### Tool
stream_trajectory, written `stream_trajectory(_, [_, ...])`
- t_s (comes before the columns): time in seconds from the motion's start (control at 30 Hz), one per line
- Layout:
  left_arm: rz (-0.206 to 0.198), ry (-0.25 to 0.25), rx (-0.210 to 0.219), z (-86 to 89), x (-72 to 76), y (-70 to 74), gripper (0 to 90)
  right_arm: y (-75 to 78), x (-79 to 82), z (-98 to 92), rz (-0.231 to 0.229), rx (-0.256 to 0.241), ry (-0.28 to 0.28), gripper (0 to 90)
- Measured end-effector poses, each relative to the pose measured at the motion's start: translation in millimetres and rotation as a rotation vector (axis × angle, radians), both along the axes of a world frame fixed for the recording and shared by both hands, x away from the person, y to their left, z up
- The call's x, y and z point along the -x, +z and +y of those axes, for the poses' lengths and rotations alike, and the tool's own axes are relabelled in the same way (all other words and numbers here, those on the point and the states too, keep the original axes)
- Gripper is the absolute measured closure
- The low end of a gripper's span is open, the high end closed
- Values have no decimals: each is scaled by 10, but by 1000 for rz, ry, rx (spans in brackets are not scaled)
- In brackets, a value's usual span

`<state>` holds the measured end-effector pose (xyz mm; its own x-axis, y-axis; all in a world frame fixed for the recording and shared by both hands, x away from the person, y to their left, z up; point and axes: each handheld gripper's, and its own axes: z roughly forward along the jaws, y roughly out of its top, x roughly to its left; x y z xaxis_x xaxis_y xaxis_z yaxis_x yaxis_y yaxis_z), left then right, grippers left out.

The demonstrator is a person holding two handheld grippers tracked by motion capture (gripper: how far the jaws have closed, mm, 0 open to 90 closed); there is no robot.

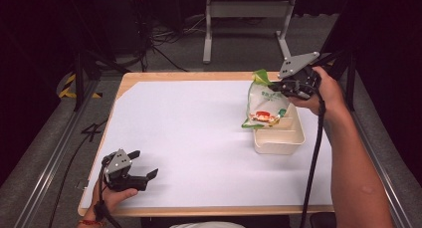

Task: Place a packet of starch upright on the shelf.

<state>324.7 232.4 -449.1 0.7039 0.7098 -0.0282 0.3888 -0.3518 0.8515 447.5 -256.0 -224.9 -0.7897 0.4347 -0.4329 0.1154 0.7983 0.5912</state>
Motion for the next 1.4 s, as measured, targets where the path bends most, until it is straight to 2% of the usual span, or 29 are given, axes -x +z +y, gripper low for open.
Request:
stream_trajectory(0.4, [1, -4, -3, -4, -6, -1, 89, -64, 24, -297, -11, -7, -59, 891])
stream_trajectory(0.7, [5, -4, -3, -12, -9, -4, 89, -160, -5, -437, 3, -8, -97, 891])
stream_trajectory(1.0, [4, -6, -5, -12, -9, -2, 89, -235, -30, -506, 12, 0, -119, 890])
stream_trajectory(1.4, [2, -6, -2, -11, -9, -3, 89, -348, -64, -491, 27, -14, -107, 888])
